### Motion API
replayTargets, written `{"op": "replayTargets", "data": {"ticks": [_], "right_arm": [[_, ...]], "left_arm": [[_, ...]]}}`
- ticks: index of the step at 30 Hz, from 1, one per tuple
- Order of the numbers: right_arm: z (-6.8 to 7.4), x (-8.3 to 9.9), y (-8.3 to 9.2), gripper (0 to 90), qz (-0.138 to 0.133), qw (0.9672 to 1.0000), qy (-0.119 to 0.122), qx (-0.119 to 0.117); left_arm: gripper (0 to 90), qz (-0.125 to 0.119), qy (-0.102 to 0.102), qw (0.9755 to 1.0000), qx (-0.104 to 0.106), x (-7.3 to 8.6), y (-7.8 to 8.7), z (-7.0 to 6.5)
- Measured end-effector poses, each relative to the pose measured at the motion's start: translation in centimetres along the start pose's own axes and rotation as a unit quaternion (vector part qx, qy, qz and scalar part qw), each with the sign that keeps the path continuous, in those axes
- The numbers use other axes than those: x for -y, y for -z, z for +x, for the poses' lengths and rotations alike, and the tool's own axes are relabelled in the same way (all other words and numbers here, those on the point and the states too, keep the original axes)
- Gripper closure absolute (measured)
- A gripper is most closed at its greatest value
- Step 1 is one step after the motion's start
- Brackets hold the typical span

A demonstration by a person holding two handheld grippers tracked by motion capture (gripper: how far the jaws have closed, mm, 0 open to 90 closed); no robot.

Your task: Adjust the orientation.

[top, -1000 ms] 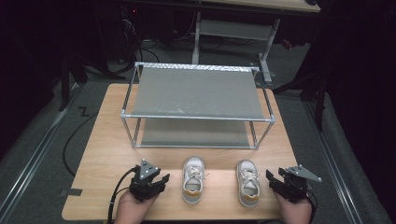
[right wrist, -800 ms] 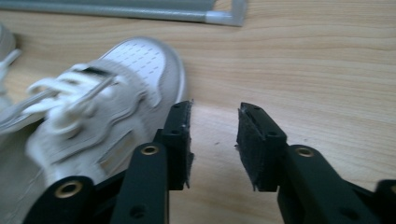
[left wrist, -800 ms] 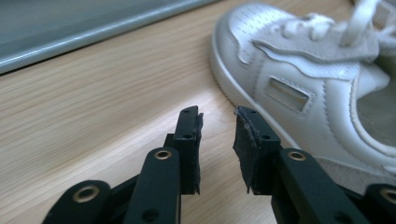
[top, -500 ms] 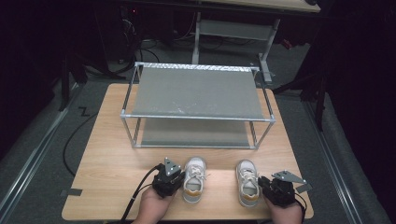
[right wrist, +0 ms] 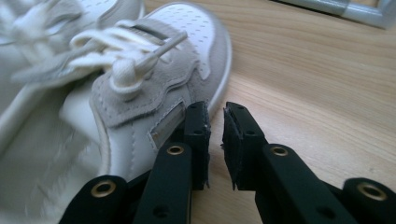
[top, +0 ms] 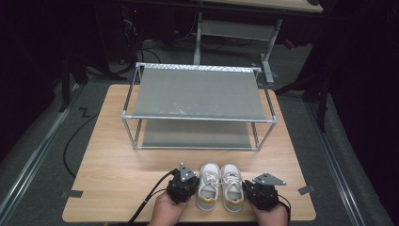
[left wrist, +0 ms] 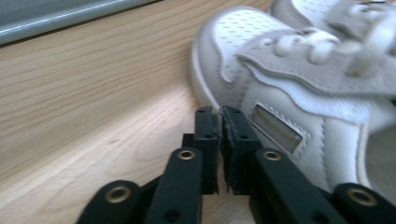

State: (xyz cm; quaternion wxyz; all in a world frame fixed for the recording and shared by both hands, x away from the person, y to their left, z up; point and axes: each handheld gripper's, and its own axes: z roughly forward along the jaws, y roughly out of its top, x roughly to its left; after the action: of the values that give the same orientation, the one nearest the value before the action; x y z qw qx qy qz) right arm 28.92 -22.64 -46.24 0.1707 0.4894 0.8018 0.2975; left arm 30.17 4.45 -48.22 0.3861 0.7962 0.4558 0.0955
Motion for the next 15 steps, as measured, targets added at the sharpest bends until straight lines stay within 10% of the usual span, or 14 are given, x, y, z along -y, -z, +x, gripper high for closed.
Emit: {"op": "replayTargets", "data": {"ticks": [15], "right_arm": [[-0.2,-0.3,-0.7,83.5,-0.001,1.0000,0.000,-0.004]], "left_arm": [[89.4,-0.001,0.019,0.9998,0.007,0.0,-0.7,0.2]]}}
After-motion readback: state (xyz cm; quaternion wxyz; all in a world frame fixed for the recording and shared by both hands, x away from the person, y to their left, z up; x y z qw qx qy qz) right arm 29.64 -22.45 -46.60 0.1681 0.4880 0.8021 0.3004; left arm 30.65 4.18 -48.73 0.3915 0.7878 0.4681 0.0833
